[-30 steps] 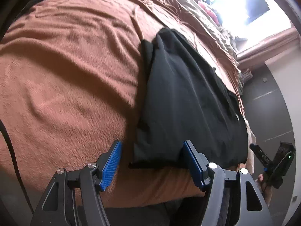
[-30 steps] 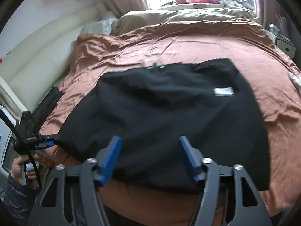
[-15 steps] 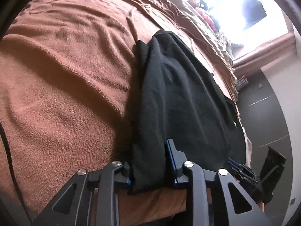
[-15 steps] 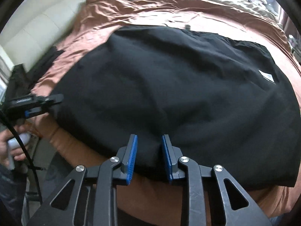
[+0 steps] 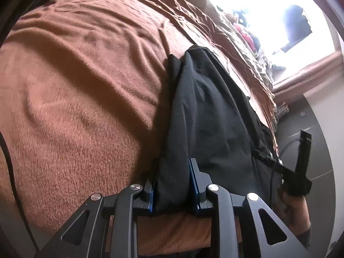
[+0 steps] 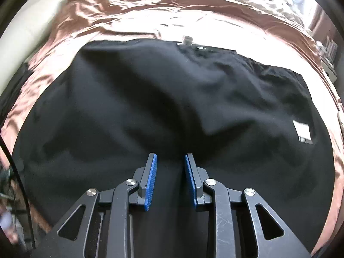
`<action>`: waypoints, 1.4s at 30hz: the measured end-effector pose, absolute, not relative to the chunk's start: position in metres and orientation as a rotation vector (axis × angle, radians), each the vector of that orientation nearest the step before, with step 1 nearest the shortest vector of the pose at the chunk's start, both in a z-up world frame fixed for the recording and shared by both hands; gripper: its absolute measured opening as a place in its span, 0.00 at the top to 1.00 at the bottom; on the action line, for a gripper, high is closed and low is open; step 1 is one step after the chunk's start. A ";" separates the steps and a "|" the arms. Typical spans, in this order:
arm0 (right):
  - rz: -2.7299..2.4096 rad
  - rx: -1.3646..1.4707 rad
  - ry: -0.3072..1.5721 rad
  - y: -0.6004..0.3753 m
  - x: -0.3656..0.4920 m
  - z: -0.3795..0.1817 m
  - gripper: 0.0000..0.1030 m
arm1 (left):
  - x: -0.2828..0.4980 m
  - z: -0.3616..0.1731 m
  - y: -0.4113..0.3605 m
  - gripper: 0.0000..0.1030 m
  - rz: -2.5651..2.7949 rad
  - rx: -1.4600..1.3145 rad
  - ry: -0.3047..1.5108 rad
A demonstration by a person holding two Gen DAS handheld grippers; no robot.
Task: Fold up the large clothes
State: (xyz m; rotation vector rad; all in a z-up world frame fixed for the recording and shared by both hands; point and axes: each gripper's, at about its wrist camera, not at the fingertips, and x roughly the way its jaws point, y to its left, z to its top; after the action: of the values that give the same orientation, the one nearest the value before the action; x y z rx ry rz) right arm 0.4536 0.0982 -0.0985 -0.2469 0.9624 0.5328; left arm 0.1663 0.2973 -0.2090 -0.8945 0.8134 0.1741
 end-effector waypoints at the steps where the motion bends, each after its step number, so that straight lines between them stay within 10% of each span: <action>1: 0.529 -0.235 0.968 0.103 0.460 -0.101 0.77 | 0.164 -0.211 0.298 0.74 0.178 -0.914 0.807; 19: 0.441 -0.145 1.010 0.139 0.542 -0.114 0.85 | 0.160 -0.218 0.300 0.74 0.169 -0.956 0.797; 42: 0.701 -0.085 1.040 0.065 0.397 -0.141 0.88 | 0.152 -0.148 0.282 0.85 0.071 -0.902 0.629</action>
State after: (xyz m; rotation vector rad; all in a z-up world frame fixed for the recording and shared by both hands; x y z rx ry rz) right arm 0.3972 0.0648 -0.1408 -0.0852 1.0404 0.7011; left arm 0.1516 0.2819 -0.1479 -0.9021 0.6292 0.0712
